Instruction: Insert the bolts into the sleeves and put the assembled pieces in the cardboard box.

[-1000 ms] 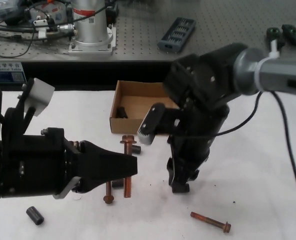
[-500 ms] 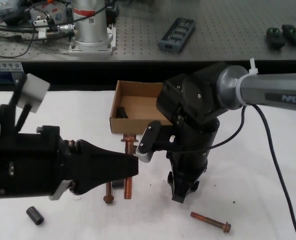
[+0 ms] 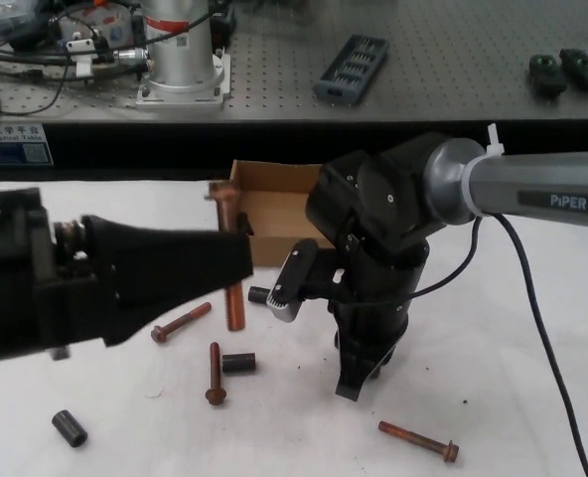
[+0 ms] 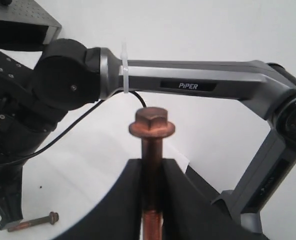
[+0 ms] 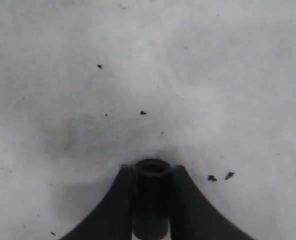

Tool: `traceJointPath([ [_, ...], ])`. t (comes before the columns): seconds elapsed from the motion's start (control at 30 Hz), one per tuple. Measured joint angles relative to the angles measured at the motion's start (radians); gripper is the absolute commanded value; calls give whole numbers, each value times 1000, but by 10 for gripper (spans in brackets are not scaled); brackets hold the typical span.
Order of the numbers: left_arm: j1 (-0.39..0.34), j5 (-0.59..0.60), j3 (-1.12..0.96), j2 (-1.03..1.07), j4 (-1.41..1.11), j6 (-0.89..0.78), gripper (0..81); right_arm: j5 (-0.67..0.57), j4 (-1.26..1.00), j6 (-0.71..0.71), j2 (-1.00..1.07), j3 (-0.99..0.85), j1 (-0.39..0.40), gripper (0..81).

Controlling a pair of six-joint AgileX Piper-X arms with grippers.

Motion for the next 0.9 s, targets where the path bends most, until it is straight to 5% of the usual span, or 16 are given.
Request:
traceJointPath([
  [0.23, 0, -41, 0, -15, -4, -2, 6, -15, 11, 121, 0, 0, 0, 15],
  [0.5, 0, -80, 0, -11, -4, 34, 6, -389, 29, 188, -76, 3, -31, 15],
  [0.63, 0, -85, 0, 33, -6, 39, 6, -542, 14, 190, -146, 3, -106, 13],
  [0.9, 0, -85, 0, 101, -23, 39, 6, -711, -41, 190, -244, 143, -203, 6],
])
